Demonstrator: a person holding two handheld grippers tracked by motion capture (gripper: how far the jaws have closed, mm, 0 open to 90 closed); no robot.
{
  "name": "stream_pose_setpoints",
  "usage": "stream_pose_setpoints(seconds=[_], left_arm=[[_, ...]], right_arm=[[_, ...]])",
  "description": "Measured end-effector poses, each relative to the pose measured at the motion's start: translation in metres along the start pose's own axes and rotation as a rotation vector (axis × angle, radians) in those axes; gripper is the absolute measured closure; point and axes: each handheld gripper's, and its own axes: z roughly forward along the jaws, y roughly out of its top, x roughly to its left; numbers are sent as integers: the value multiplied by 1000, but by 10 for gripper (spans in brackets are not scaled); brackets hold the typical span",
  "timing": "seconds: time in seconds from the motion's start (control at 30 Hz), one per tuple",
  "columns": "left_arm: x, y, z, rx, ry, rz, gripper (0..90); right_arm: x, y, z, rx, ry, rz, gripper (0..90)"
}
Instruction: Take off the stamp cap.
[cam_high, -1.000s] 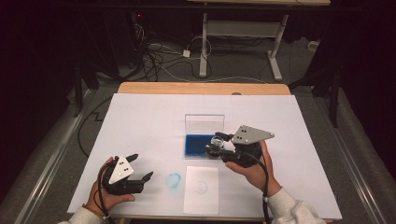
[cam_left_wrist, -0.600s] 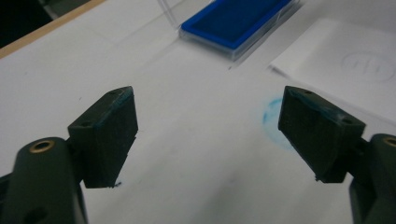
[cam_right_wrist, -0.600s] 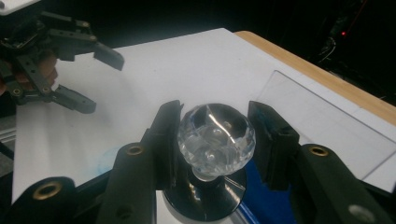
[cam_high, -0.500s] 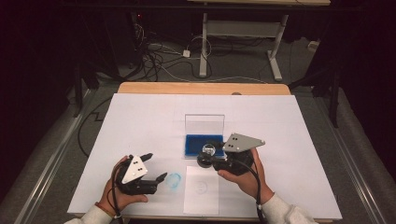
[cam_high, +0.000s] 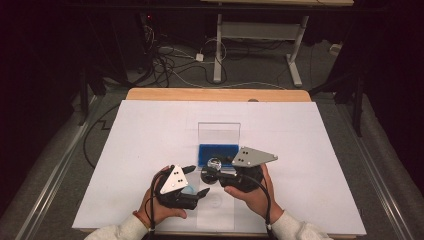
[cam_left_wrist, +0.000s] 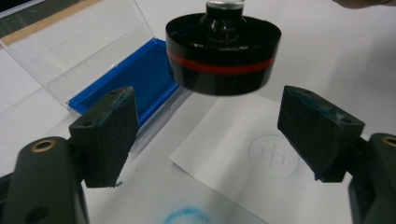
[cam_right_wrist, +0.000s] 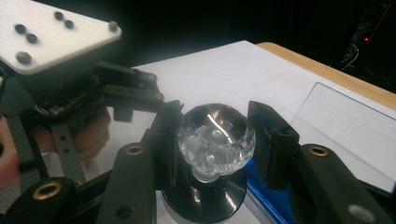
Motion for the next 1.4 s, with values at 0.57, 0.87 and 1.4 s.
stream_pose_setpoints(seconds=[0.57,0.87,1.4], left_arm=[[-3,10,14,33,-32,21,349],[-4,10,13,50,-19,49,363],[-1,12,10,105,-8,89,369]], right_arm=[[6,-3,6,-5,19,7,567],[6,-5,6,-6,23,7,566],[9,-8,8,2,26,-4,566]])
